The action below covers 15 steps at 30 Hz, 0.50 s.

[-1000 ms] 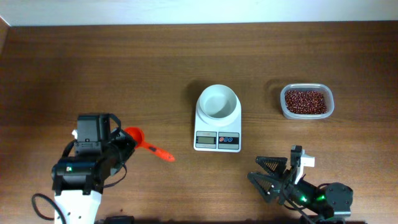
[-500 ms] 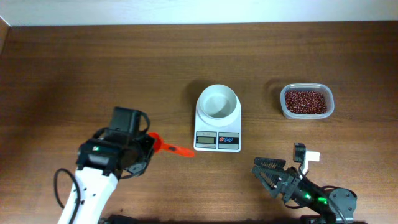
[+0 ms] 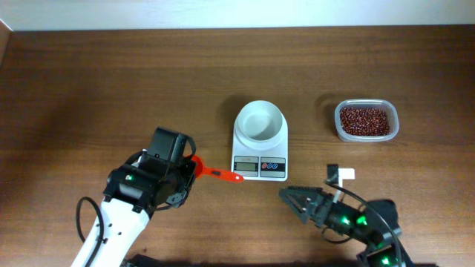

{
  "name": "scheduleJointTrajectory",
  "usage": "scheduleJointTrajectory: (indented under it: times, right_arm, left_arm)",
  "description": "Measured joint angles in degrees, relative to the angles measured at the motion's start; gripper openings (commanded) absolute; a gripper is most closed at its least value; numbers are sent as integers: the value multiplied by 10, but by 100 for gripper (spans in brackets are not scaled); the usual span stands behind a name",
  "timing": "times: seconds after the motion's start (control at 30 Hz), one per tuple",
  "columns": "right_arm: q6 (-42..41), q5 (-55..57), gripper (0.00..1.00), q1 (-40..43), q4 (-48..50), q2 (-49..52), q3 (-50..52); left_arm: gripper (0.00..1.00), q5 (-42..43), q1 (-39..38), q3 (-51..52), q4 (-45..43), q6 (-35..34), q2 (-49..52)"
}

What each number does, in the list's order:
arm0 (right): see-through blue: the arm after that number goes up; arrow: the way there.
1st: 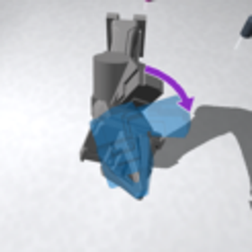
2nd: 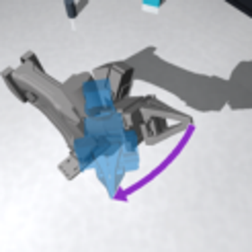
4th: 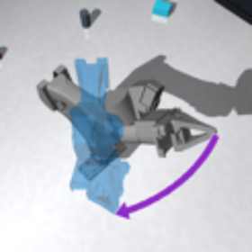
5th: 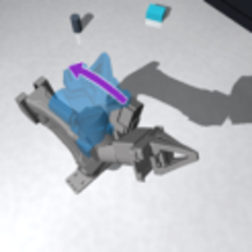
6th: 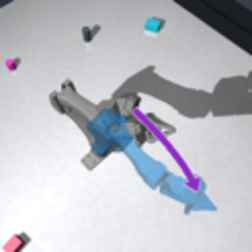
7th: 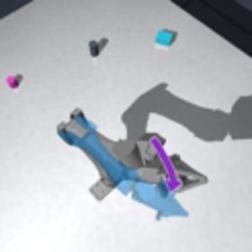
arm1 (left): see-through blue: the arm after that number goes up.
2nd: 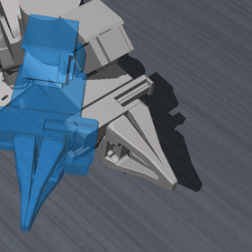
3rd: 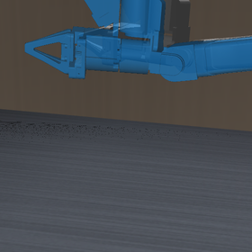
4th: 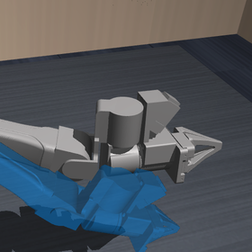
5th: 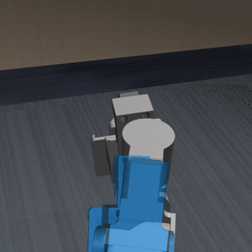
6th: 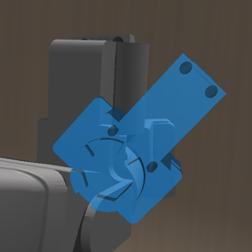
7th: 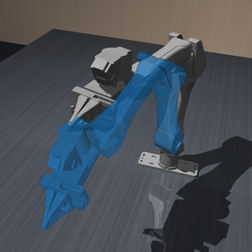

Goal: Scoop and weigh 50g on scale
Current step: 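Lift the scoop with the left gripper toward the approaching right gripper, then close the right gripper on the scoop handle beside the left gripper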

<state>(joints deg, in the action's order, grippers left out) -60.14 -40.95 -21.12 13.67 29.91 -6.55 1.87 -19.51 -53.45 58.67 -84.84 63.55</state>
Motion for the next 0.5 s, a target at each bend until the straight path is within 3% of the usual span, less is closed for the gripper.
scheduleJointTrajectory:
  times: [0.2, 0.37, 0.5]
  right_arm:
    - [72, 22, 98, -98, 191, 193, -52]
    - [102, 55, 80, -162, 311, 339, -71]
    - [107, 65, 72, -180, 410, 396, -72]
  left_arm:
    - [0, -2, 0, 0, 6, -1, 0]
    - [0, 3, 0, 0, 24, -1, 0]
    - [0, 8, 0, 0, 33, 2, 0]
